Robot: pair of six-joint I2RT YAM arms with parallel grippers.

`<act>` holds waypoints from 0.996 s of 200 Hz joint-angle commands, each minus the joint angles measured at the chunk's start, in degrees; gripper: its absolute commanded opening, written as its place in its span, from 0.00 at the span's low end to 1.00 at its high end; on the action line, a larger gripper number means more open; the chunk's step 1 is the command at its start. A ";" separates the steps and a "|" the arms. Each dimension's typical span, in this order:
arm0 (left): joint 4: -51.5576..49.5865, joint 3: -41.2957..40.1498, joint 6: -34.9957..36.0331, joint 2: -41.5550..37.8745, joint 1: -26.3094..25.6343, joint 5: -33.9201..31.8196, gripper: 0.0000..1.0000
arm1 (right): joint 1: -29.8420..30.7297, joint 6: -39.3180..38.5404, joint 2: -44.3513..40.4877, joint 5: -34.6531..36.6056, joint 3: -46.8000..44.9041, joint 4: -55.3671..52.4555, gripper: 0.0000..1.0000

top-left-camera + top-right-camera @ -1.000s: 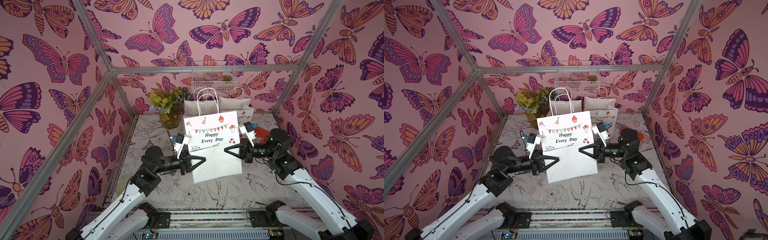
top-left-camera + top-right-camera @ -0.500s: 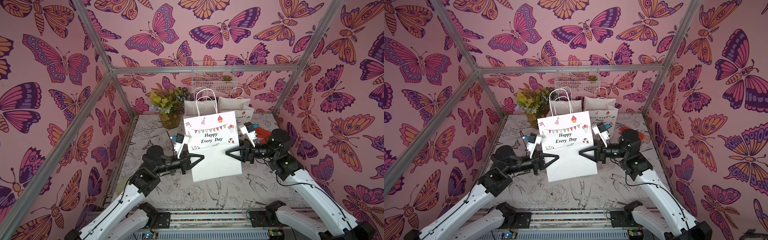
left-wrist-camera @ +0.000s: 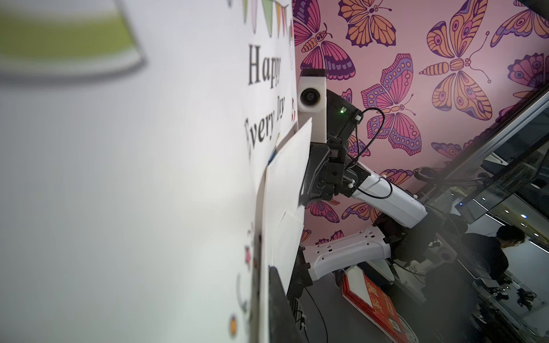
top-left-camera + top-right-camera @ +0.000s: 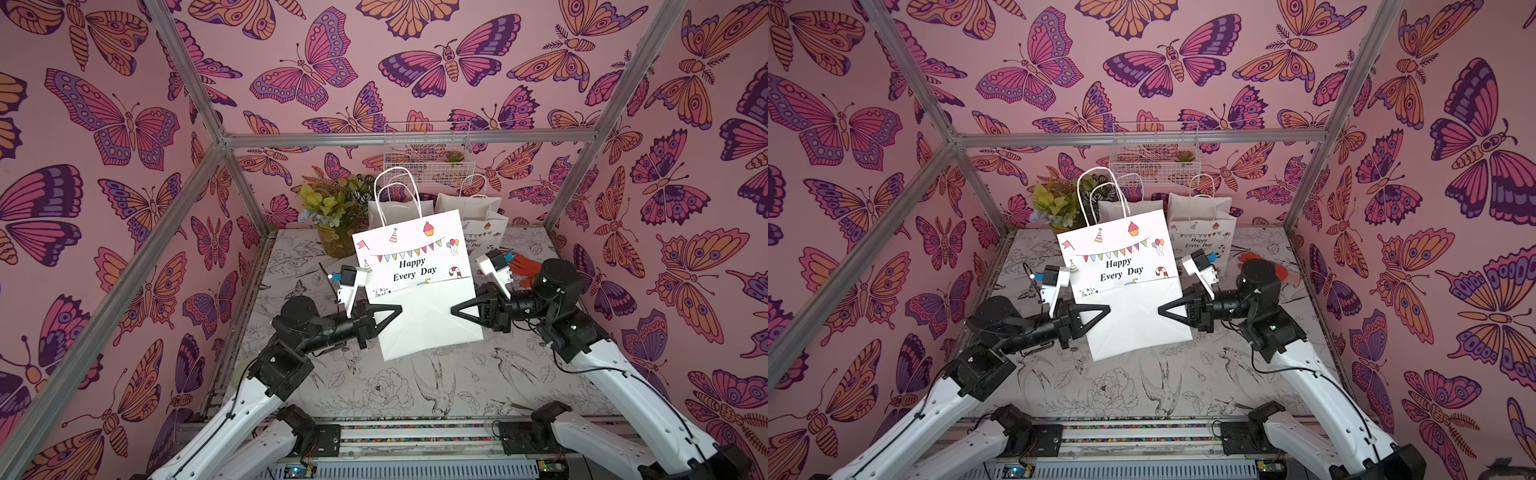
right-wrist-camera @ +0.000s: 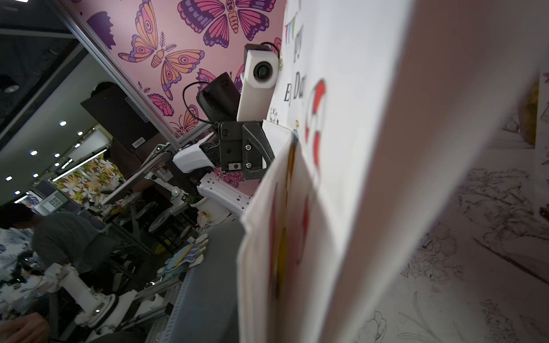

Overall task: Put away the paper bag
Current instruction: Press the paper bag.

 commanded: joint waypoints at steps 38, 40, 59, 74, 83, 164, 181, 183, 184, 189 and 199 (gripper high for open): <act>5.03 0.36 -1.60 -0.04 -0.19 -0.03 0.26 | 1.15 -3.27 0.07 -0.93 1.89 -3.27 0.00; 5.08 0.26 -1.58 -0.16 -0.20 -0.15 0.28 | 1.15 -3.39 0.05 -0.90 1.89 -3.38 0.00; 5.15 0.05 -1.00 -0.88 -0.20 -0.25 0.36 | 1.10 -4.62 0.02 -0.86 2.06 -4.71 0.00; 5.27 -0.22 -0.83 -1.49 -0.18 -1.04 0.37 | 1.15 -4.70 0.21 -0.90 2.06 -4.74 0.00; 5.27 -0.39 -0.73 -1.92 -0.22 -1.47 0.35 | 1.14 -4.68 0.32 -0.90 2.06 -4.74 0.00; 3.22 -0.26 0.06 0.00 -0.18 -1.85 0.00 | 1.15 -4.86 -0.57 -0.91 2.14 -4.56 0.16; 1.75 0.21 0.43 0.61 -0.21 -1.00 0.00 | 1.15 -4.82 -0.75 -0.74 2.33 -4.74 0.31; 1.63 0.28 0.49 0.71 -0.22 -0.81 0.00 | 1.17 -4.78 -0.81 -0.54 2.37 -4.78 0.33; 1.56 0.30 0.54 0.74 -0.24 -0.72 0.00 | 1.16 -4.76 -0.83 -0.48 2.40 -4.80 0.33; 1.20 0.43 0.59 0.90 -0.19 -0.34 0.00 | 1.19 -4.79 -0.99 0.03 2.42 -4.83 0.36; 0.53 0.67 0.70 1.33 -0.23 0.48 0.00 | 1.16 -4.54 -1.26 0.61 2.41 -4.48 0.40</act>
